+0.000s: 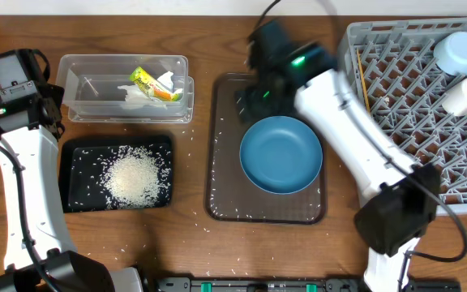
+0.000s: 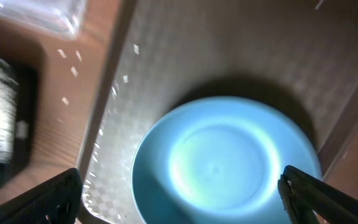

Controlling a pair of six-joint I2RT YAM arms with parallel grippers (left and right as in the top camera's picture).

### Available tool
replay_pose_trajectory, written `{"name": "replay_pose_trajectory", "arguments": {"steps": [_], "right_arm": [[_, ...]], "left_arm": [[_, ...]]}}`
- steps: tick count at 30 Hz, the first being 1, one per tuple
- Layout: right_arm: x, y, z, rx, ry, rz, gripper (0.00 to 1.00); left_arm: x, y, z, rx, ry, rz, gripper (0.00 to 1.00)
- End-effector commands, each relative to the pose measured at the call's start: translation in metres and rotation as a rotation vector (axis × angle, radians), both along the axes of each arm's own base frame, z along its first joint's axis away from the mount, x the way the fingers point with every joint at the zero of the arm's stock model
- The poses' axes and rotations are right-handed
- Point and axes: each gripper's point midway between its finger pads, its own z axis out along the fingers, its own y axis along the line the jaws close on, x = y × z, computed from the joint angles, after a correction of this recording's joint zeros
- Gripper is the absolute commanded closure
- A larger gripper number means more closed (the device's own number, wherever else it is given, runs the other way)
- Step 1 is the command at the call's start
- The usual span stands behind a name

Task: Sort waste into correct bins and load items into the dishwasher rack
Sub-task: 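Reach the right gripper to the blue bowl on the brown tray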

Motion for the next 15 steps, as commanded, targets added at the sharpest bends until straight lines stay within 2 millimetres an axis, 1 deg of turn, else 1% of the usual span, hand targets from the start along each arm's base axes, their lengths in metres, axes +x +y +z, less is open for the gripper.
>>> {"name": "replay_pose_trajectory", "arguments": {"steps": [1, 4, 6, 11, 13, 15], "right_arm": [[-0.009, -0.011, -0.012, -0.148, -0.06, -0.152, 0.01], [-0.029, -0.001, -0.029, -0.159, -0.016, -0.173, 0.01], [-0.042, 0.003, -0.041, -0.179, 0.01, -0.155, 0.01], [-0.066, 0.001, -0.07, -0.235, 0.061, -0.11, 0.01], [-0.072, -0.002, -0.083, -0.257, 0.07, -0.077, 0.01], [-0.076, -0.004, -0.095, -0.274, 0.078, -0.03, 0.03]], "left_arm": [[0.0, 0.002, 0.002, 0.009, 0.006, -0.002, 0.04], [0.0, 0.002, 0.002, 0.009, 0.007, -0.002, 0.04], [0.0, 0.002, 0.002, 0.009, 0.007, -0.002, 0.04], [0.0, 0.002, 0.002, 0.009, 0.006, -0.002, 0.04], [0.0, 0.002, 0.002, 0.009, 0.006, -0.002, 0.04], [0.0, 0.002, 0.002, 0.009, 0.007, -0.002, 0.04]]}}
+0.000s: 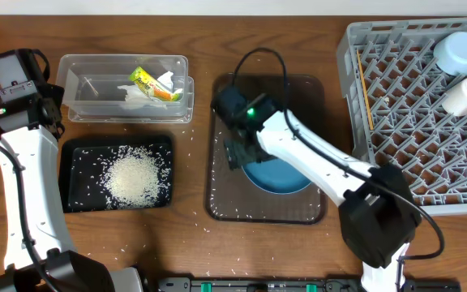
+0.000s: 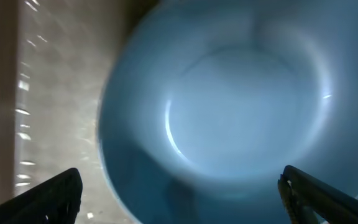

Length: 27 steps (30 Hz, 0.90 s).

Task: Sort waste into correct bins and load items into the dishwasher rack
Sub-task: 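Reach the right gripper to the blue bowl on the brown tray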

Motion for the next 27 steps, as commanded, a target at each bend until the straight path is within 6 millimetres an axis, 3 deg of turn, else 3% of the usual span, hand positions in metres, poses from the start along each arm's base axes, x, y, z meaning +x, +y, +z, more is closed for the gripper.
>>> {"name": "replay_pose_trajectory", "arguments": {"steps": [1, 4, 7, 13, 17, 23, 27], "right_arm": [[-0.009, -0.007, -0.012, -0.039, 0.002, 0.063, 0.05], [-0.016, -0.004, -0.026, -0.035, 0.025, 0.178, 0.11], [-0.025, 0.011, -0.035, 0.011, 0.049, 0.32, 0.11], [-0.029, 0.035, -0.036, 0.08, 0.025, 0.367, 0.11], [-0.029, 0.033, -0.035, 0.051, 0.018, 0.368, 0.09], [-0.003, 0.013, -0.007, -0.076, -0.079, 0.29, 0.05], [0.013, 0.021, 0.022, -0.056, -0.135, 0.284, 0.05]], "left_arm": [[0.0, 0.002, 0.002, 0.008, 0.006, -0.001, 0.03], [0.0, 0.002, 0.002, 0.008, 0.006, -0.001, 0.04], [0.0, 0.002, 0.002, 0.009, 0.006, -0.001, 0.03], [0.0, 0.002, 0.002, 0.009, 0.006, -0.001, 0.03], [0.0, 0.002, 0.002, 0.009, 0.006, -0.001, 0.03], [0.0, 0.002, 0.002, 0.009, 0.006, -0.001, 0.03], [0.0, 0.002, 0.002, 0.009, 0.006, -0.001, 0.03]]}}
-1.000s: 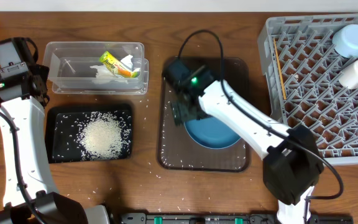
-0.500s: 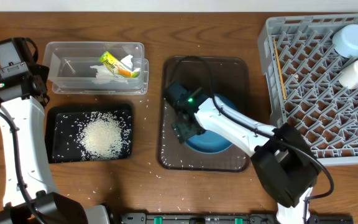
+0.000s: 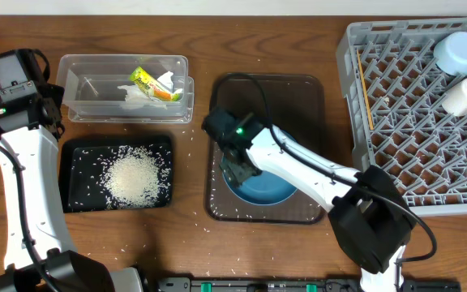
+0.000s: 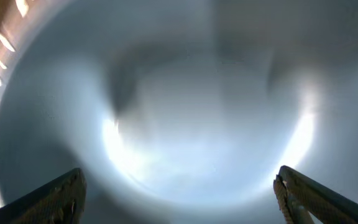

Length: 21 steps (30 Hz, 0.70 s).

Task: Sort waste into correct bins and load items into the dishwasher rack
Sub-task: 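Reach the right gripper to the blue bowl on the brown tray, then grasp the blue bowl rim with the right gripper and lift it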

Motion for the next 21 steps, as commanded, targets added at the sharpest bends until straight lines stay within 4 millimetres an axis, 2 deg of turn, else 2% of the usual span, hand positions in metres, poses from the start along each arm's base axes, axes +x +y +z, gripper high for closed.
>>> {"name": "replay_pose_trajectory", "arguments": {"steps": [1, 3, 7, 10, 12, 17, 21], "right_arm": [[0.027, 0.009, 0.041, 0.043, -0.115, -0.03, 0.05], [0.025, 0.023, 0.055, 0.09, -0.095, 0.027, 0.04], [-0.006, 0.057, 0.068, 0.223, 0.047, 0.255, 0.01], [-0.022, 0.063, 0.064, 0.247, 0.11, 0.292, 0.09], [-0.032, 0.062, 0.056, 0.23, 0.134, 0.302, 0.15], [-0.049, 0.061, 0.019, 0.191, 0.153, 0.297, 0.14], [-0.055, 0.05, -0.008, 0.137, 0.136, 0.25, 0.18]], "left_arm": [[0.0, 0.002, 0.002, 0.009, 0.006, -0.001, 0.03], [0.0, 0.002, 0.002, 0.009, 0.006, -0.001, 0.03], [0.0, 0.002, 0.002, 0.009, 0.006, -0.001, 0.03], [0.0, 0.002, 0.002, 0.009, 0.006, -0.001, 0.03], [0.0, 0.002, 0.002, 0.009, 0.006, -0.001, 0.03], [0.0, 0.002, 0.002, 0.009, 0.006, -0.001, 0.03], [0.0, 0.002, 0.002, 0.009, 0.006, -0.001, 0.03]]}}
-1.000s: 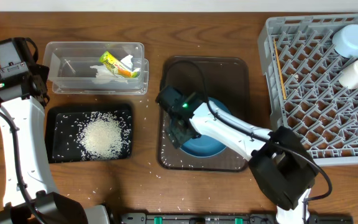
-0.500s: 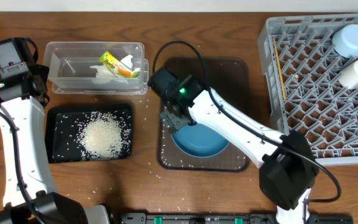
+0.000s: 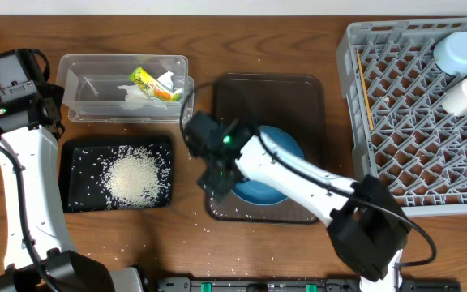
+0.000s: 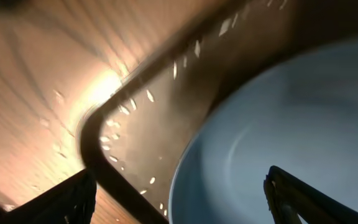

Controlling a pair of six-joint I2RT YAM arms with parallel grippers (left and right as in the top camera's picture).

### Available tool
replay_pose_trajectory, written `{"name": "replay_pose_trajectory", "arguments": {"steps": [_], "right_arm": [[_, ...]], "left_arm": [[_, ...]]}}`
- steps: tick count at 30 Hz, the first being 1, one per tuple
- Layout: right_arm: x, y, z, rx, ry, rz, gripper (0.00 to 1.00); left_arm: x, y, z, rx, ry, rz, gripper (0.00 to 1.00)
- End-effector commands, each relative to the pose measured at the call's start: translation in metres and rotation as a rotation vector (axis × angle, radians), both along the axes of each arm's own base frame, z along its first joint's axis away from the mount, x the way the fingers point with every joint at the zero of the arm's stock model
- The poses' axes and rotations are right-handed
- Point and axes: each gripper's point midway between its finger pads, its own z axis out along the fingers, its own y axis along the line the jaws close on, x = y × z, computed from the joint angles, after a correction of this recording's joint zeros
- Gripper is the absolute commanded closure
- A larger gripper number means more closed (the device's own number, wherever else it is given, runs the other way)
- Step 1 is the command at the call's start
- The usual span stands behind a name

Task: Sort waste into correct bins and load items into the dishwasher rack
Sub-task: 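Grasp the blue bowl rim with the right gripper and lift it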

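Observation:
A blue bowl sits upright on the brown tray at the table's middle. My right gripper hangs low over the tray's left edge at the bowl's left rim. In the right wrist view the gripper is open. One finger is over the tray's rounded corner and the wood. The other finger is over the inside of the bowl. My left gripper stays at the far left beside the clear bin, its jaws not readable from above.
A grey dishwasher rack at the right holds a light blue cup and two pale items. The clear bin holds wrappers. A black tray holds a heap of rice. Loose grains lie on the brown tray and the wood.
My right gripper was over the inside of the bowl, which filled the wrist view. Now it is further left, open across the bowl's left rim and the tray's corner. The left arm has not moved.
My right gripper was open above the tray's back edge with the whole bowl in view. Then it was lower over the bowl's left side, then close inside the bowl. Now it straddles the bowl's left rim at the tray's left edge, still open.

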Motion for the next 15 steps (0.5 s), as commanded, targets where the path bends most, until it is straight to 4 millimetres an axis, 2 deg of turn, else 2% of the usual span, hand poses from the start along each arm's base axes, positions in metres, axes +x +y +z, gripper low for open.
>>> {"name": "replay_pose_trajectory", "arguments": {"steps": [1, 3, 6, 9, 12, 14, 15], "right_arm": [[-0.007, -0.01, -0.013, -0.044, -0.013, -0.049, 0.2], [-0.008, -0.013, -0.019, -0.059, -0.02, -0.086, 0.29], [0.0, -0.023, -0.024, -0.105, -0.089, -0.181, 0.42], [0.005, -0.028, -0.035, -0.119, -0.134, -0.2, 0.44], [0.002, -0.031, -0.045, -0.118, -0.132, -0.2, 0.39], [0.001, -0.033, -0.046, -0.123, -0.13, -0.2, 0.42], [0.001, -0.033, -0.046, -0.123, -0.13, -0.2, 0.47]], "left_arm": [[0.0, 0.002, 0.002, 0.009, 0.006, -0.001, 0.03], [0.0, 0.002, 0.002, 0.009, 0.006, -0.001, 0.03], [0.0, 0.002, 0.002, 0.009, 0.006, -0.001, 0.03], [0.0, 0.002, 0.002, 0.009, 0.006, -0.001, 0.03], [0.0, 0.002, 0.002, 0.009, 0.006, -0.001, 0.03], [0.0, 0.002, 0.002, 0.009, 0.006, -0.001, 0.03], [0.0, 0.002, 0.002, 0.009, 0.006, -0.001, 0.03]]}}
